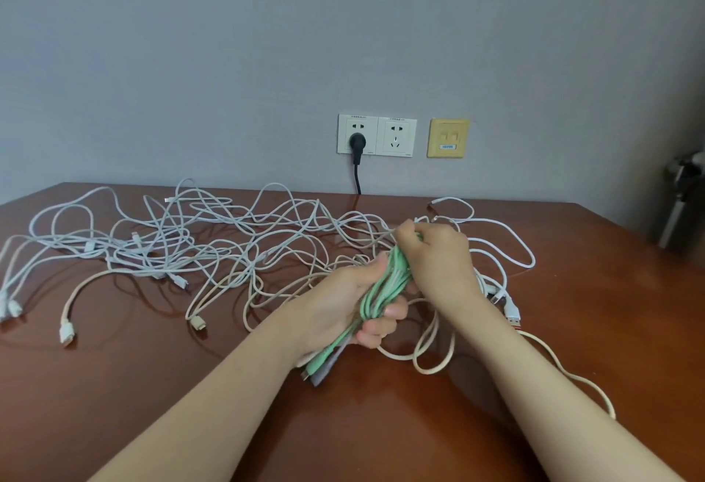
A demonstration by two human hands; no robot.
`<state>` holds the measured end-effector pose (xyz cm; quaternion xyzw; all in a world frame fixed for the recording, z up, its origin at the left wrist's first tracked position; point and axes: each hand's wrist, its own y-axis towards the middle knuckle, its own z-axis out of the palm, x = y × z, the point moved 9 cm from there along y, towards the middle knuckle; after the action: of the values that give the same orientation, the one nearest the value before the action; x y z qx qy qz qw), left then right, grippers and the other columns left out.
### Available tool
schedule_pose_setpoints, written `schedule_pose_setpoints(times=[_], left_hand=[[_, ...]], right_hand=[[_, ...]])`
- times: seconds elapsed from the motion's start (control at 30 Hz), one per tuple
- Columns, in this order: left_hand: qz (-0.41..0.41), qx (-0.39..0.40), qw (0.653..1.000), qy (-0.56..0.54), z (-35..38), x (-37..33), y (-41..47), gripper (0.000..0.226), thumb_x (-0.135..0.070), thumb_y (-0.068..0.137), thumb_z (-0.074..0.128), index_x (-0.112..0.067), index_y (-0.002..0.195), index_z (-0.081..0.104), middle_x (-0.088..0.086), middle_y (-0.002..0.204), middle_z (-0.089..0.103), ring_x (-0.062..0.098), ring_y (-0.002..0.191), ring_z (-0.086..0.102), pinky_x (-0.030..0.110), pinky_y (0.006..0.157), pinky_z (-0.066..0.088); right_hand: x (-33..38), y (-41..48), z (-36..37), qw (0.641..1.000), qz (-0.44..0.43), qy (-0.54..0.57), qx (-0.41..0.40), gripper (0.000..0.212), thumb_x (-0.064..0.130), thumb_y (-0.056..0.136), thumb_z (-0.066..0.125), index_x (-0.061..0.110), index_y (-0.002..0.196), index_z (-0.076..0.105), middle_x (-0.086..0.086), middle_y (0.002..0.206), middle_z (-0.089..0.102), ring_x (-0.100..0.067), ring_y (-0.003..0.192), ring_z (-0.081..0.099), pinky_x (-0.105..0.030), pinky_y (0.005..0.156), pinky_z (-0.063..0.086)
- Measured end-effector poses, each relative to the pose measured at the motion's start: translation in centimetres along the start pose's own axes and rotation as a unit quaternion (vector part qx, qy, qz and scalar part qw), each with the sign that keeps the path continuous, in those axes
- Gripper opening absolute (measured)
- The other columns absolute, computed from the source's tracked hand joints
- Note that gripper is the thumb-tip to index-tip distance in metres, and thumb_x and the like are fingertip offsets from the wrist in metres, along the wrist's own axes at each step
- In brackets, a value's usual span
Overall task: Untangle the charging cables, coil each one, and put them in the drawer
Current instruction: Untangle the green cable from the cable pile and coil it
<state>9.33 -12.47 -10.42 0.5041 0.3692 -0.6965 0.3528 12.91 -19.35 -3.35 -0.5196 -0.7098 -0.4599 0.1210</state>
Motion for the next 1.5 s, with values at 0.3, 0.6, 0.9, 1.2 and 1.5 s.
schedule_pose_setpoints(times=[0.3,0.6,0.9,1.2,1.5], left_hand=[[0.004,0.032,0.998,0.055,-0.4,1.0,0.1,0.034,-0.036,0.099,0.025,-0.012,0.087,0.045,-0.007,0.054,0.037,0.002,0.038,0.024,0.014,0.039,0.020],[0.001,0.012,0.999,0.029,-1.2,1.6,1.1,0.029,-0.024,0.102,0.025,-0.013,0.080,0.041,-0.007,0.051,0.037,-0.001,0.034,0.023,0.011,0.032,0.019],[0.019,-0.051,0.998,0.041,-3.1,0.9,1.6,0.033,-0.024,0.103,0.022,-0.015,0.075,0.036,-0.009,0.043,0.031,0.000,0.030,0.019,0.010,0.030,0.016],[0.023,0.024,0.926,0.376,0.0,0.8,0.6,0.028,-0.022,0.103,0.029,-0.018,0.077,0.038,-0.014,0.048,0.038,0.001,0.036,0.023,0.013,0.040,0.020],[0.180,-0.093,0.942,0.268,-1.5,-3.8,-1.1,0.030,-0.012,0.101,0.030,-0.018,0.075,0.043,-0.013,0.050,0.037,-0.002,0.031,0.028,0.006,0.036,0.021]], right_hand=[[0.0,0.5,-0.1,0.997,-0.055,-0.061,0.011,0.052,0.023,0.094,0.047,0.017,0.047,0.026,0.000,0.044,0.027,-0.015,0.045,0.025,-0.029,0.057,0.021],[-1.0,0.6,0.8,0.992,-0.060,-0.098,0.053,0.047,0.038,0.097,0.042,0.022,0.054,0.030,-0.004,0.057,0.041,-0.034,0.070,0.049,-0.032,0.062,0.032],[-0.4,0.9,-1.8,0.980,-0.076,-0.128,0.130,0.025,0.030,0.093,0.049,0.021,0.073,0.060,0.005,0.058,0.052,-0.018,0.066,0.047,-0.027,0.054,0.032],[-1.2,1.3,-1.7,0.986,-0.061,0.083,0.128,0.016,0.019,0.081,0.070,0.029,0.068,0.067,0.001,0.064,0.066,-0.005,0.060,0.054,-0.027,0.065,0.045],[-2.4,1.1,-0.5,0.988,-0.027,0.063,0.137,0.025,0.007,0.082,0.064,0.029,0.071,0.071,0.022,0.051,0.060,0.005,0.050,0.050,-0.016,0.058,0.040]])
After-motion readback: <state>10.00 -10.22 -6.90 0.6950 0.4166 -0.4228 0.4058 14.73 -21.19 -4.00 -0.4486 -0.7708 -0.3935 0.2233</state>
